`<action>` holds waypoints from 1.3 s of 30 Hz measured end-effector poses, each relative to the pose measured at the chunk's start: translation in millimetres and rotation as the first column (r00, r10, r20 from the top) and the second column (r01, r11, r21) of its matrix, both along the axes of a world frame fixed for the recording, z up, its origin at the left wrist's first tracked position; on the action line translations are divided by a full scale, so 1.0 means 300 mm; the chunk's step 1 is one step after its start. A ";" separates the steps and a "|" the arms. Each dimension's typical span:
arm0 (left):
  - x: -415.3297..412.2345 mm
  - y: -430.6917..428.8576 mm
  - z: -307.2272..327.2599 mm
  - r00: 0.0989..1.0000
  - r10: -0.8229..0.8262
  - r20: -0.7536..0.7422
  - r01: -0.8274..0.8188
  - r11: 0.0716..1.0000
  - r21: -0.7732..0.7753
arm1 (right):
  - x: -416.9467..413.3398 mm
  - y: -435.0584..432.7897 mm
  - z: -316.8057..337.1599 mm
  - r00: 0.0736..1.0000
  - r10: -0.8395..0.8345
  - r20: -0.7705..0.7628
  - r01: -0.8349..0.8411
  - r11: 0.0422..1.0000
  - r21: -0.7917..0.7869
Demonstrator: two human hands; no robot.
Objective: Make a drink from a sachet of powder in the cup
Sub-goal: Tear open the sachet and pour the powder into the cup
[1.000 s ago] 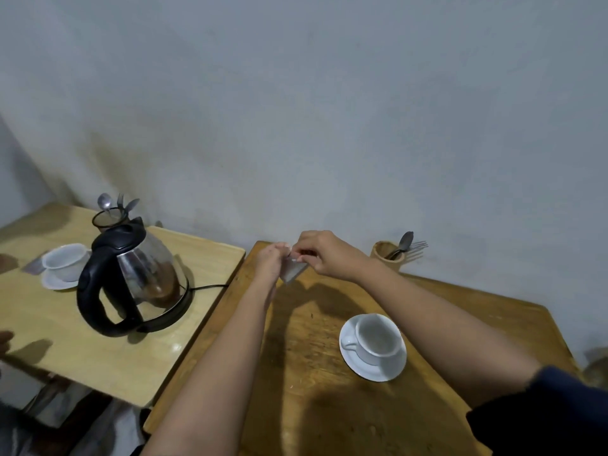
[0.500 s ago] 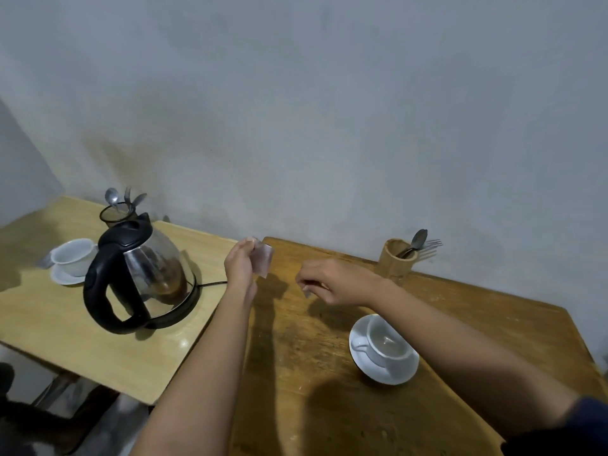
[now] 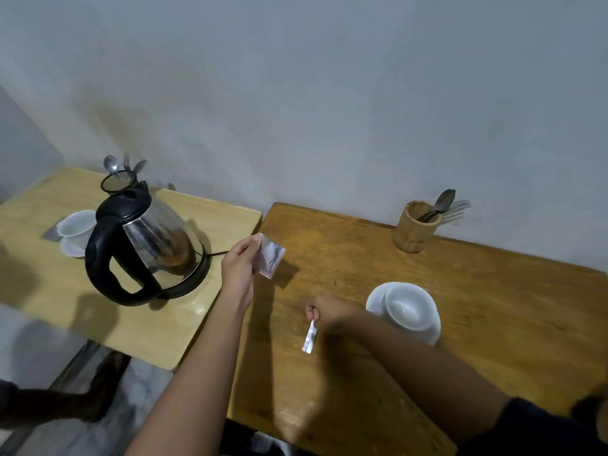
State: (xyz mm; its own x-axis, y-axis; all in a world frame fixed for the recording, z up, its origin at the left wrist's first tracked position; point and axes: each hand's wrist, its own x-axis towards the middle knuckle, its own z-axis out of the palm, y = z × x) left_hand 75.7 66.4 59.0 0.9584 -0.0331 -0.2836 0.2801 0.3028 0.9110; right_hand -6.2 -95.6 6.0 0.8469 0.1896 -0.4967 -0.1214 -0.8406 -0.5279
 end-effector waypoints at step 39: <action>-0.331 -0.751 0.194 0.738 -0.656 0.159 0.607 0.748 0.269 | -0.356 -0.531 0.324 0.063 -0.882 -0.466 0.443 -0.394 0.805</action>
